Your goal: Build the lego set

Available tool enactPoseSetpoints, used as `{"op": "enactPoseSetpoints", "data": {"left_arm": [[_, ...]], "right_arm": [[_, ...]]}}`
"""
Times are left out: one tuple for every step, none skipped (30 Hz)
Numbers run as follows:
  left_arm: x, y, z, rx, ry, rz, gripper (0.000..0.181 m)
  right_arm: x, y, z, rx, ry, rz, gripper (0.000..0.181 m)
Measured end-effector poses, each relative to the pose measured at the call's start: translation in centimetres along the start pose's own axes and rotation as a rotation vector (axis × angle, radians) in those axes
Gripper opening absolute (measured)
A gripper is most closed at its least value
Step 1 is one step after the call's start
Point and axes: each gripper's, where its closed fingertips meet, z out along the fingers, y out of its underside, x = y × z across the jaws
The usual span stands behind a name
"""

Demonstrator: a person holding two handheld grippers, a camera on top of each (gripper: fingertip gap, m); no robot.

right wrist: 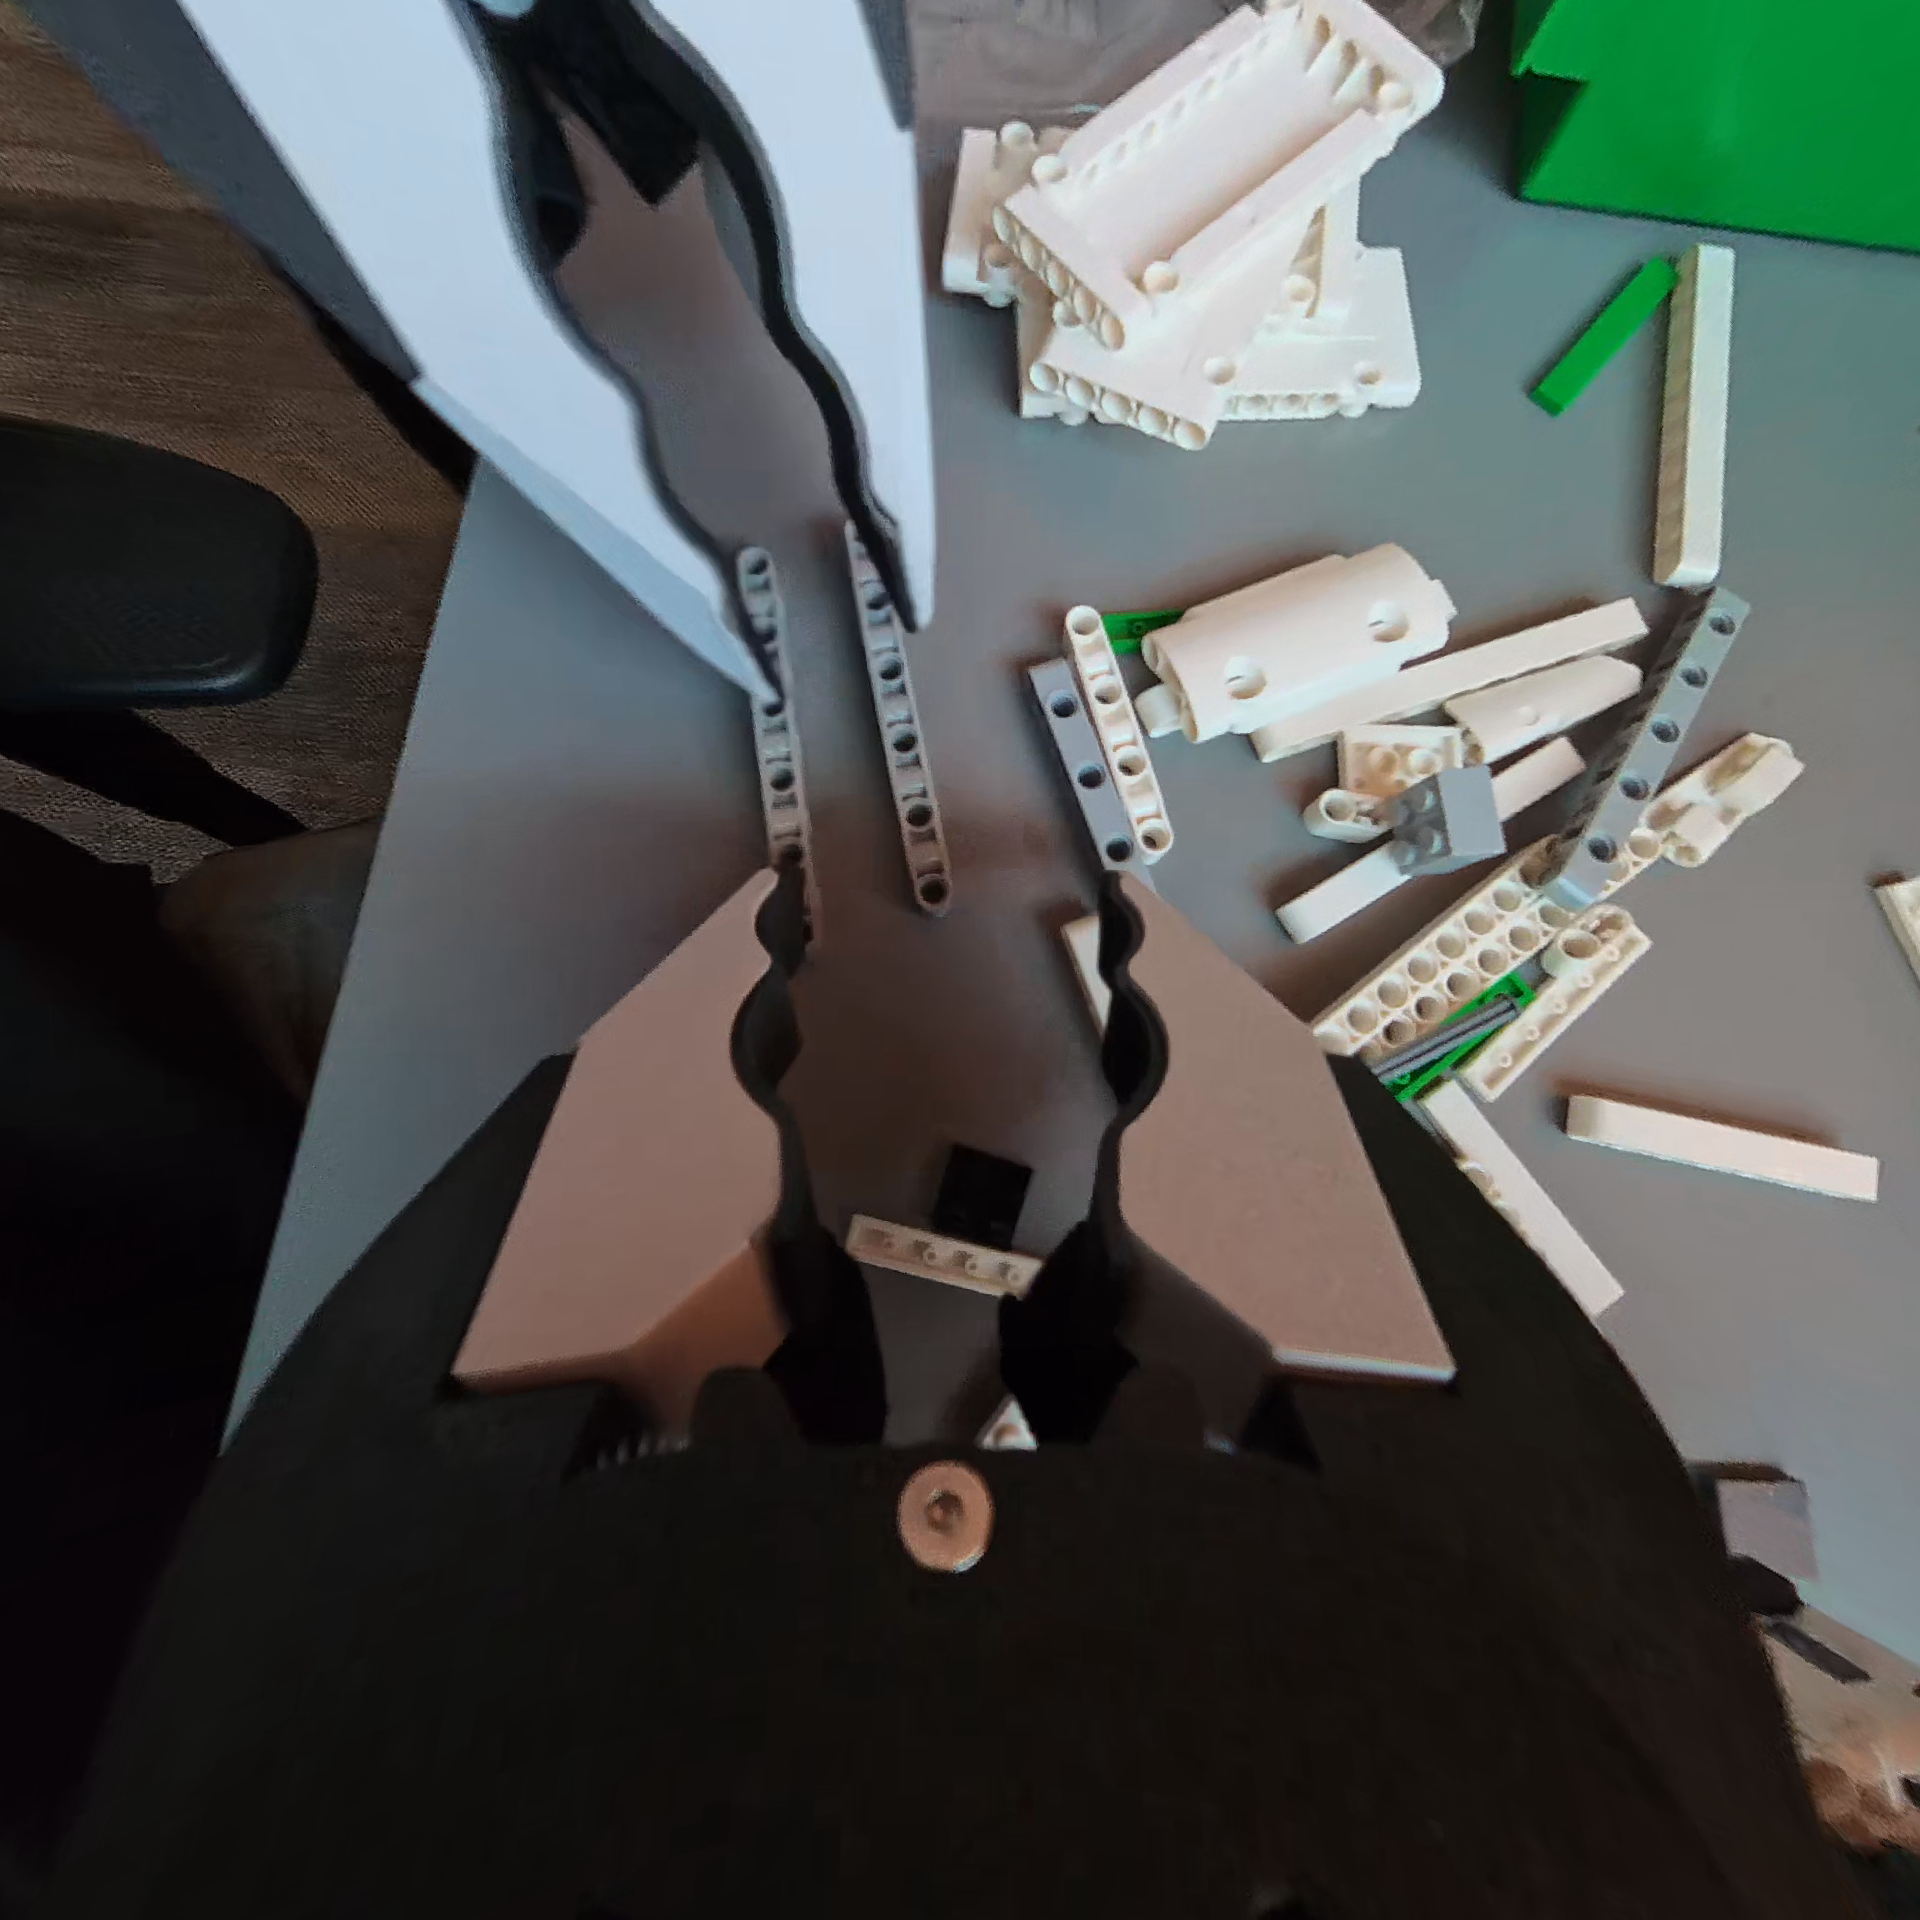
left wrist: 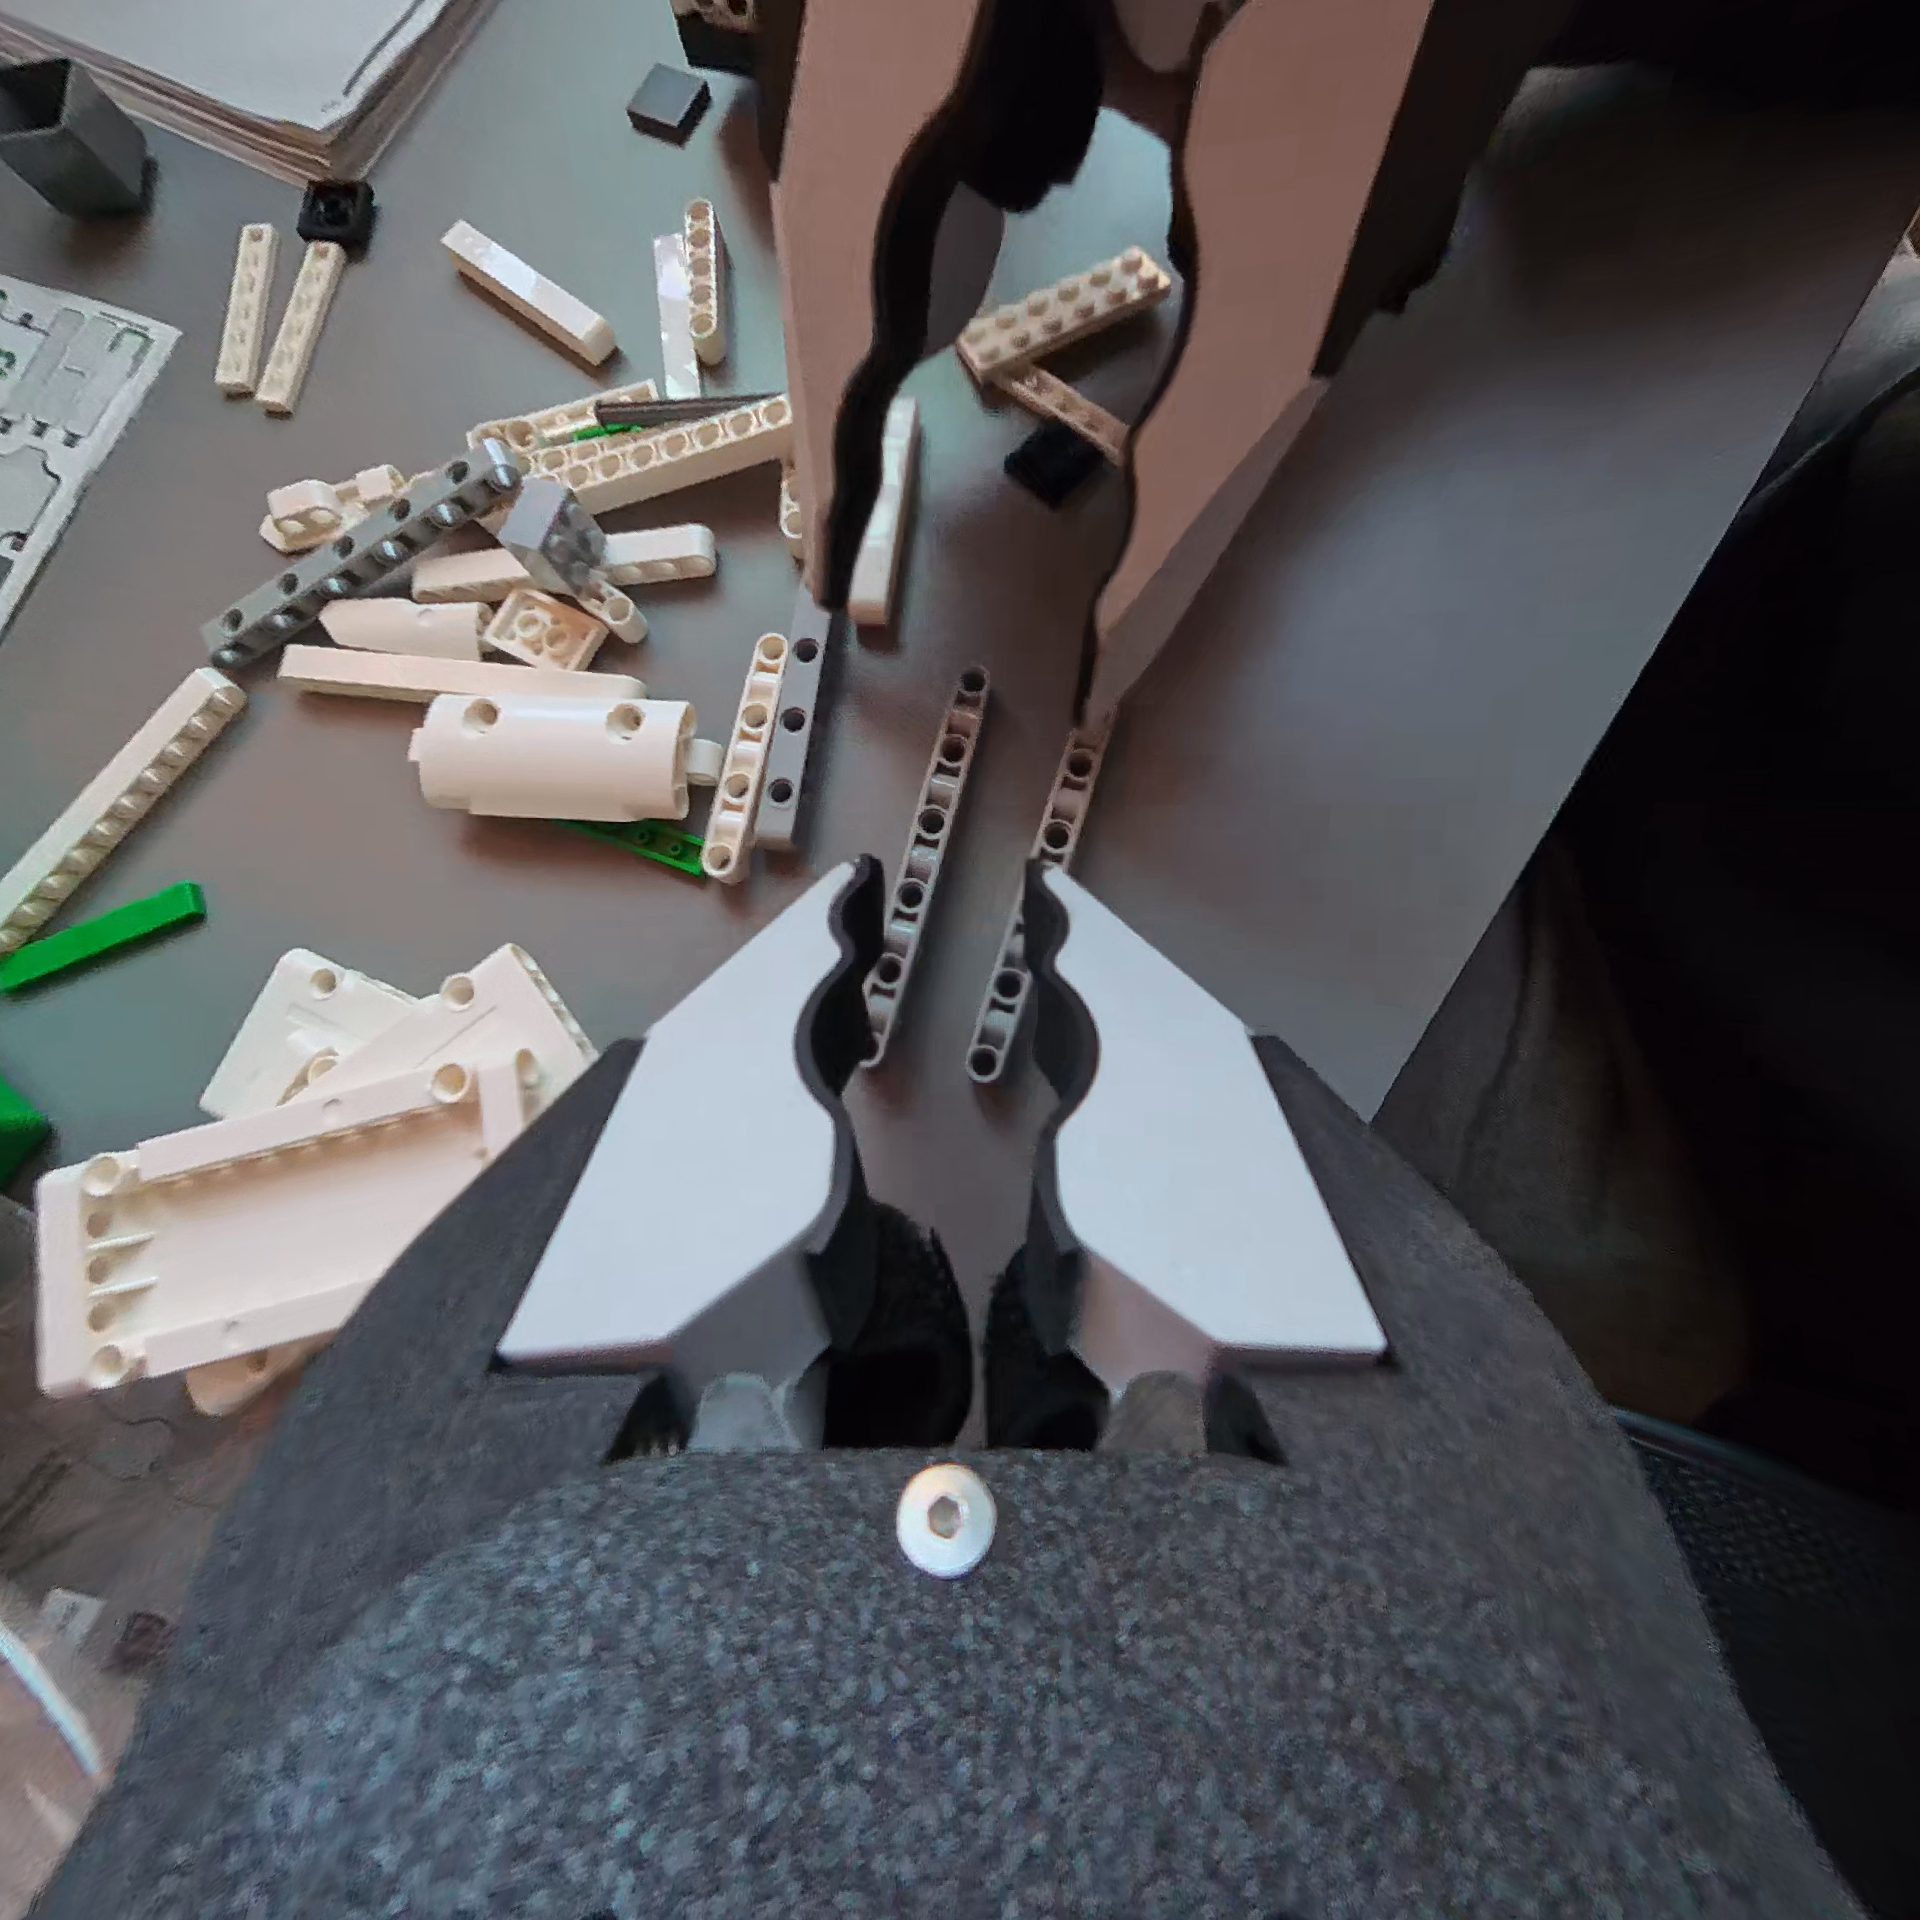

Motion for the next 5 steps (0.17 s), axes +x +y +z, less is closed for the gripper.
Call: {"op": "enactPoseSetpoints", "data": {"left_arm": [[0.3,0.4,0.1,-0.009,0.009,-0.011,0.03],[0.7,0.7,0.3,-0.014,0.016,-0.019,0.034],[1.0,0.9,0.4,-0.017,0.025,-0.025,0.037],[1.3,1.1,0.6,-0.011,0.029,-0.03,0.04],[1.4,1.0,0.6,0.0,0.028,-0.034,0.04]], "right_arm": [[0.6,0.1,-0.1,-0.005,0.03,0.009,0.052],[1.3,0.2,-0.3,-0.002,0.065,0.019,0.045],[1.8,0.2,-0.5,0.004,0.091,0.032,0.042],[2.3,0.2,-0.6,0.008,0.108,0.053,0.039],[2.7,0.2,-0.6,0.002,0.121,0.076,0.037]]}}
